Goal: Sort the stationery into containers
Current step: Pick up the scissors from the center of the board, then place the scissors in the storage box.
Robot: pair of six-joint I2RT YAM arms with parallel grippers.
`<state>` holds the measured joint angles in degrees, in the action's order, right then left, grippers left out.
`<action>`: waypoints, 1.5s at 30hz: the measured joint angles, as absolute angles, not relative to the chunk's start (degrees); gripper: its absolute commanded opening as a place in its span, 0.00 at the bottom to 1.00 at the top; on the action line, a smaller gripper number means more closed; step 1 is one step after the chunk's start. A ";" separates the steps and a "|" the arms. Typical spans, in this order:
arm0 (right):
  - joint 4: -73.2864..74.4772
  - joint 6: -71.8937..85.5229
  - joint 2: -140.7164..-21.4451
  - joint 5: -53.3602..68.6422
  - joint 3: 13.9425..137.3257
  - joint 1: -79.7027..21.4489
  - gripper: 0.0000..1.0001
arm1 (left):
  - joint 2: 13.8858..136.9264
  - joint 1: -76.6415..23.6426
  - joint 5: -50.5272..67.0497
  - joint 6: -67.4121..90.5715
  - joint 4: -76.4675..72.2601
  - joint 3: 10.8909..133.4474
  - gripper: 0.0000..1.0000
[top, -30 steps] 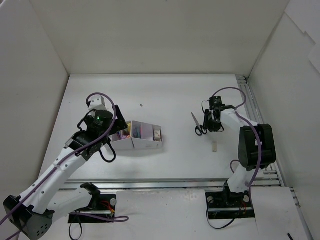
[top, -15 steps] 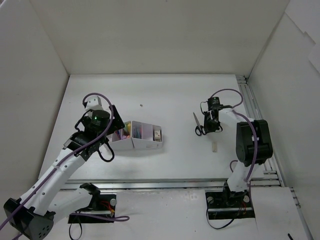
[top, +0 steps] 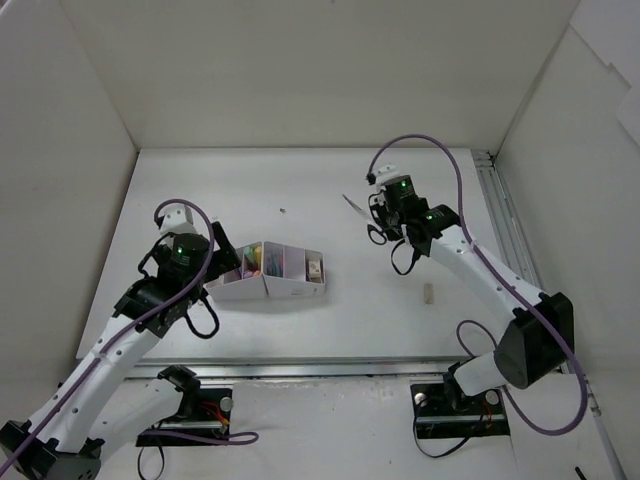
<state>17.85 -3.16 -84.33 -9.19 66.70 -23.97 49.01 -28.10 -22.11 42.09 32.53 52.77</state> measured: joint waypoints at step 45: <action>67.94 -3.09 -116.92 -28.05 115.57 -57.91 0.00 | 31.97 -27.64 -19.25 45.67 39.99 41.50 0.99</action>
<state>67.94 -3.09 -116.92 -28.05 115.57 -57.91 31.97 -27.64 -19.25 45.67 39.99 41.50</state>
